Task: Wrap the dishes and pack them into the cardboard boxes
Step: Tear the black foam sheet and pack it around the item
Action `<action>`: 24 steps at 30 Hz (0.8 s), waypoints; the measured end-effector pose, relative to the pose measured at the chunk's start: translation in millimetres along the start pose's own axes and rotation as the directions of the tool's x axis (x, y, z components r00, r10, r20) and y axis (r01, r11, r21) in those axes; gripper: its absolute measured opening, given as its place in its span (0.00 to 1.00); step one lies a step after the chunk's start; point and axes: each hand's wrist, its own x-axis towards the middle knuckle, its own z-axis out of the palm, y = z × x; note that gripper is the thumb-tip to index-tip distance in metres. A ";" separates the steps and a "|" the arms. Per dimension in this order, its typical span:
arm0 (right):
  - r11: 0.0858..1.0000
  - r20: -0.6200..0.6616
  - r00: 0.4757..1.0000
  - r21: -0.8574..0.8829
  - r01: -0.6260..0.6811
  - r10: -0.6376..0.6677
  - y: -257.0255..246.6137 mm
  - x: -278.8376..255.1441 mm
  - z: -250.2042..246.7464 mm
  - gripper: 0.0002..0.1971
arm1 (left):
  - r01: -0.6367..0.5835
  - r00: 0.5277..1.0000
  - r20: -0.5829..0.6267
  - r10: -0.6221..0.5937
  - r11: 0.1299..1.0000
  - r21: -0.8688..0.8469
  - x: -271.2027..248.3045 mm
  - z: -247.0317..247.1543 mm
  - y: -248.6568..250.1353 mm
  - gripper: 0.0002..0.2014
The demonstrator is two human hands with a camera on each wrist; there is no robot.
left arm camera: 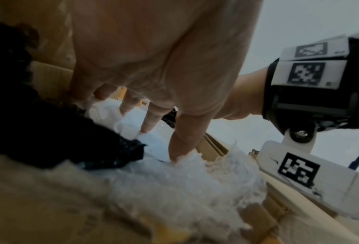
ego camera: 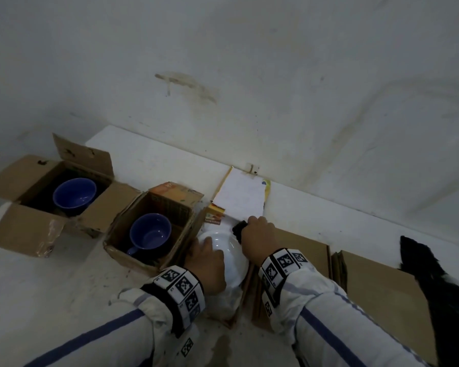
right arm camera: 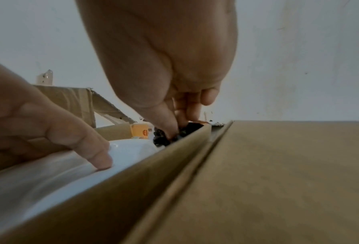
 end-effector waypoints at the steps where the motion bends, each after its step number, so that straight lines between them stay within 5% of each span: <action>1: 1.000 -0.034 0.999 0.011 0.022 -0.021 1.2 1.7 0.9 0.16 | 0.001 1.000 -0.005 0.000 1.000 0.005 0.2 0.4 0.1 0.33; 9: 0.993 0.063 0.991 0.007 0.121 -0.121 13.5 3.2 20.3 0.19 | 0.020 1.000 0.014 -0.020 0.999 0.031 -2.3 -1.6 2.6 0.34; 14: 0.987 -0.084 0.993 0.126 0.096 -0.086 29.0 -18.3 14.5 0.19 | 0.045 0.998 -0.046 -0.041 0.995 0.087 -1.9 -5.5 12.8 0.30; 18: 0.975 -0.207 0.977 0.223 -0.003 0.050 57.2 -50.3 7.2 0.17 | -0.078 0.982 -0.165 0.092 0.993 0.085 1.8 -10.6 46.5 0.25; 24: 0.915 -0.223 0.954 0.391 -0.100 0.200 125.1 -107.7 14.8 0.16 | -0.330 0.903 -0.235 0.361 0.930 0.158 3.0 2.1 145.8 0.23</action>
